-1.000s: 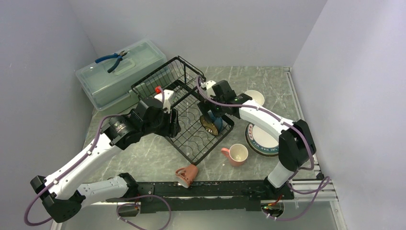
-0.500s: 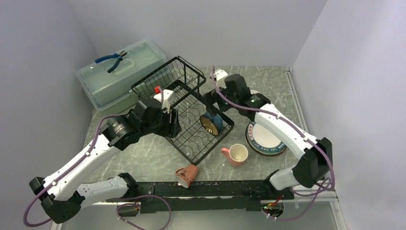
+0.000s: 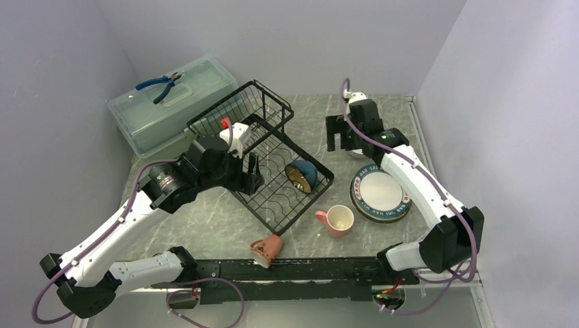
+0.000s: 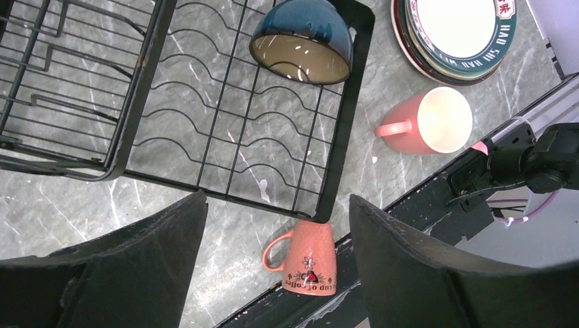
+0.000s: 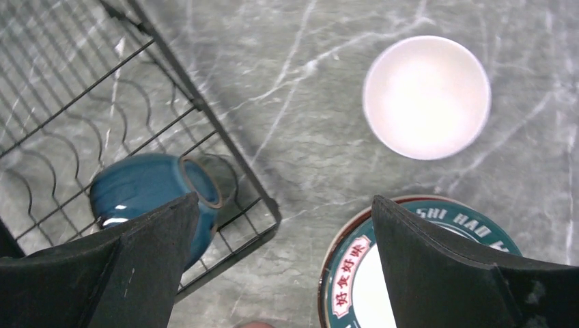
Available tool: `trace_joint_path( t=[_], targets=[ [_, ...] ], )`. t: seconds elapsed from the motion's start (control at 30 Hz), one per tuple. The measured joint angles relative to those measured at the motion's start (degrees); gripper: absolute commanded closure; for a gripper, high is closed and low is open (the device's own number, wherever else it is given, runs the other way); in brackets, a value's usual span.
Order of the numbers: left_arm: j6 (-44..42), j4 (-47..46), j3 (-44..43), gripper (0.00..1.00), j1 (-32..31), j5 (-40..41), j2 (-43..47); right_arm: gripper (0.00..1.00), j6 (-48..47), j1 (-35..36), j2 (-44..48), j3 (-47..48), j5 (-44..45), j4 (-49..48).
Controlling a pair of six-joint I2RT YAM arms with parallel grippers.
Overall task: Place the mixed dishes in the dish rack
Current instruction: Insert the bowl into the dish rack.
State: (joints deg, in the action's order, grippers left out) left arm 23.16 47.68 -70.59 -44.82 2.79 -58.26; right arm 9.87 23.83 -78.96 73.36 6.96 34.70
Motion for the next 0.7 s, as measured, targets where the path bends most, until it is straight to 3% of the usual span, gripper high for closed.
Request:
trace_joint_path(
  t=[0.23,0.4,0.7],
  targets=[
    [-2.25,-0.74,-1.11,0.12,0.0,-0.66,-0.5,0.0,4.57,-8.59,1.18,-0.96,0.63,0.02],
    [-3.82,-0.74,-1.11,0.01,0.0,-1.09,-0.5,0.0,6.54,-13.49,1.05,-1.44,0.68,-0.04],
    [-5.79,-1.07,-1.11,0.0,0.02,-2.01,-0.52,0.07,9.33,-19.21,-5.46,-1.29,1.14,-1.73]
  ],
)
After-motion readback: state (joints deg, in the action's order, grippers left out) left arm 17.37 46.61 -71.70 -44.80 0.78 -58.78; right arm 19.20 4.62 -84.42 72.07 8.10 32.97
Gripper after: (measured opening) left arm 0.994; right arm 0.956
